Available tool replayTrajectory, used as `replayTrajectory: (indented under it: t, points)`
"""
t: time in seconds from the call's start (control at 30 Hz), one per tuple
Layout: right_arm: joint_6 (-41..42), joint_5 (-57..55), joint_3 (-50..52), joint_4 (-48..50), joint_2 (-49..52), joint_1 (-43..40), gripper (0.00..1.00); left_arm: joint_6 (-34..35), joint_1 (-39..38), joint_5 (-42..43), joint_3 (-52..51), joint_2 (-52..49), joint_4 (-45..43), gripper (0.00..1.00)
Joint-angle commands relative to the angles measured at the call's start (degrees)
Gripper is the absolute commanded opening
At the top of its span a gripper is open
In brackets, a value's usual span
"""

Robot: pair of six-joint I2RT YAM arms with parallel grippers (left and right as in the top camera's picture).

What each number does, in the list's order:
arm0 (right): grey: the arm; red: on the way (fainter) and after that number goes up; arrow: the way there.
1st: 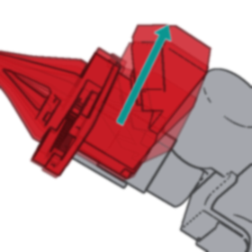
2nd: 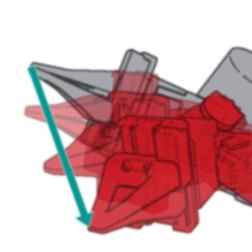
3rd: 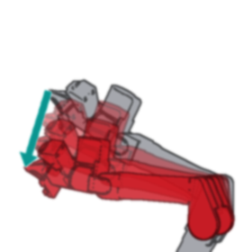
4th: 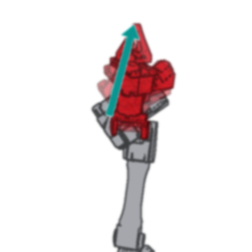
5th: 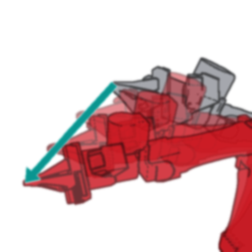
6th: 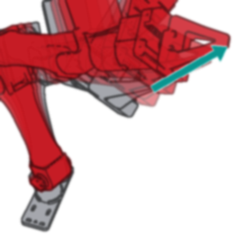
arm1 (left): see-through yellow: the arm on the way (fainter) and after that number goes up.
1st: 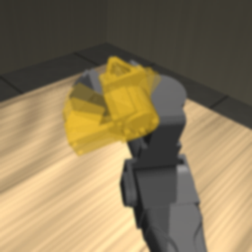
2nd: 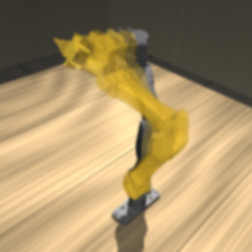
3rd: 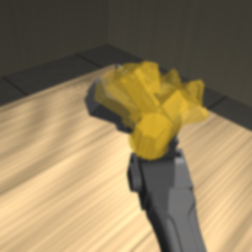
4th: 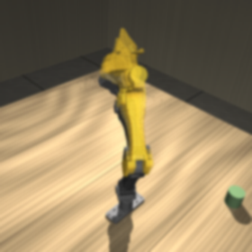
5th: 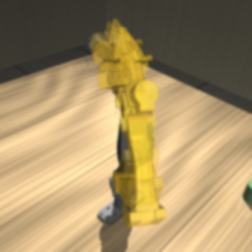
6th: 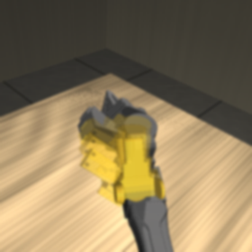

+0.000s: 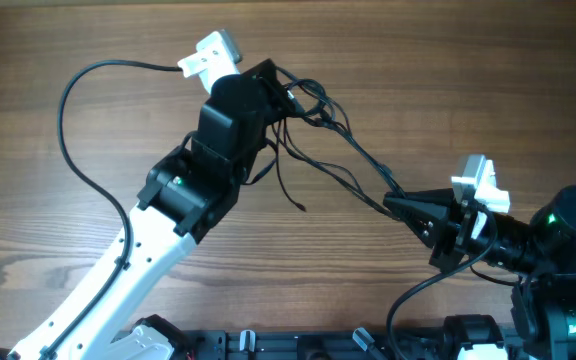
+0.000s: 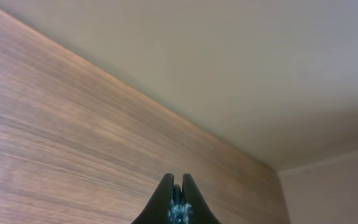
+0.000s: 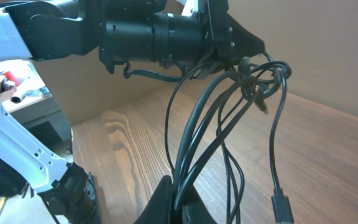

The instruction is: Untangle cables

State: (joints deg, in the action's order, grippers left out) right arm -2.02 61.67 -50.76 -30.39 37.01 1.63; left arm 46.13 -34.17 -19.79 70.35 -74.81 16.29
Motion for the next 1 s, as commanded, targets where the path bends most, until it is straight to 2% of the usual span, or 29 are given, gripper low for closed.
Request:
replayTrajectory:
  t: [0.0, 0.43, 0.73, 0.87, 0.9, 0.93, 0.97]
  points:
    - [-0.98, 1.95, -0.28, 0.48, -1.09, 0.24, 0.04, -0.74, 3.34, -5.81, 1.01, 0.00, 1.09, 0.04]
    - [-0.83, 5.31, -0.28, 3.37, -1.09, 0.24, 0.04, -0.68, 9.33, -5.79, 1.01, 0.00, 4.33, 0.04]
    - [-0.81, 5.38, -0.28, 2.19, -1.09, 0.24, 0.04, 0.79, 9.29, -2.62, 1.01, 0.00, 1.79, 0.04]
    - [-3.85, 10.27, -0.28, 2.43, -1.09, 0.24, 0.04, 0.76, 9.33, -2.97, 1.01, 0.00, 1.53, 0.04]
    - [-6.34, 12.63, -0.28, 2.64, -1.09, 0.24, 0.04, 0.79, 9.14, 1.03, 1.01, 0.00, 1.46, 0.04]
    - [-8.28, 13.90, -0.28, 3.13, -1.07, 0.24, 0.04, 0.76, 8.72, 8.74, 1.01, 0.00, 0.83, 0.04]
    - [-8.50, 13.86, -0.28, 3.41, -1.07, 0.24, 0.04, 0.74, 8.50, 11.54, 1.01, 0.00, 0.57, 0.04]
